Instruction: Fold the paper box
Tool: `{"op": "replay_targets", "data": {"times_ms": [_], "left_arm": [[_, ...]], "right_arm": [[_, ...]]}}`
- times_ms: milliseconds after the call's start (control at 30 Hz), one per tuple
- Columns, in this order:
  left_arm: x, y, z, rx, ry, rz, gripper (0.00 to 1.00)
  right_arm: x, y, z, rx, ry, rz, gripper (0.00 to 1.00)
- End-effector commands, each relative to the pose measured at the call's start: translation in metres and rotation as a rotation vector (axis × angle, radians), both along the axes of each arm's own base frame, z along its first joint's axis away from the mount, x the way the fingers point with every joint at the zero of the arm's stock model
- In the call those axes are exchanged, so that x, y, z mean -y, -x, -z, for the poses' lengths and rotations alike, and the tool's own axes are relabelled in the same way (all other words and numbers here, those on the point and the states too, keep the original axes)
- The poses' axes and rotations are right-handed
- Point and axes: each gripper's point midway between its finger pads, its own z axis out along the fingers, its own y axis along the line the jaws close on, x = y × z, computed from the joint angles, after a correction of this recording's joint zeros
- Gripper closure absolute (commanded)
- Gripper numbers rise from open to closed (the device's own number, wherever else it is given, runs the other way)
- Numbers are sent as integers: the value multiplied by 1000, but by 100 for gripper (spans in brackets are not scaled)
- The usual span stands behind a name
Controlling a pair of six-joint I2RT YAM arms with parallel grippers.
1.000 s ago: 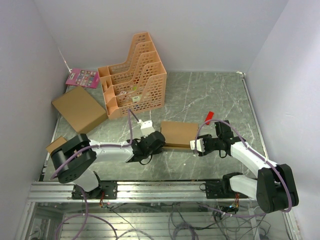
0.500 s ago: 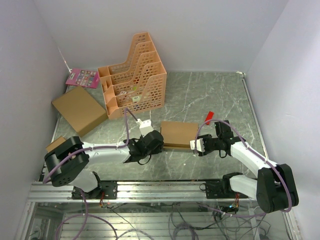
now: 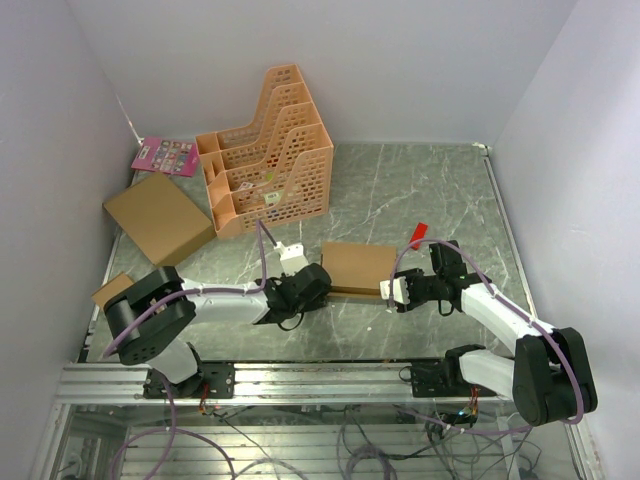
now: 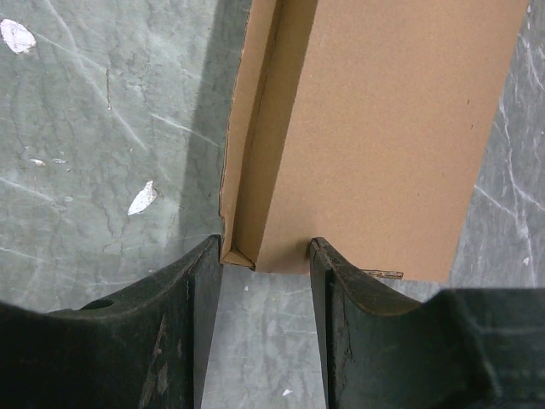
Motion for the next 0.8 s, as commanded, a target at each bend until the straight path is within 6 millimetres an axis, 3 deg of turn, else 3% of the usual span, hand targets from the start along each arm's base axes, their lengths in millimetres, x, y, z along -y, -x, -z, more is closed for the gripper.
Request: {"op": "replay_targets", "data": {"times_ms": [0,267,767], "left_arm": [[10,-11,-16,52,28,-17,49],[11,-11,-26,66,74,-24,47],[5,-21,-15,70,29,-67,50]], "right_arm": [[2,16,13,-75,20,-1,56],[2,16,14,-75,20,-4,56],[2,17,14,-78,21,-7,55]]}}
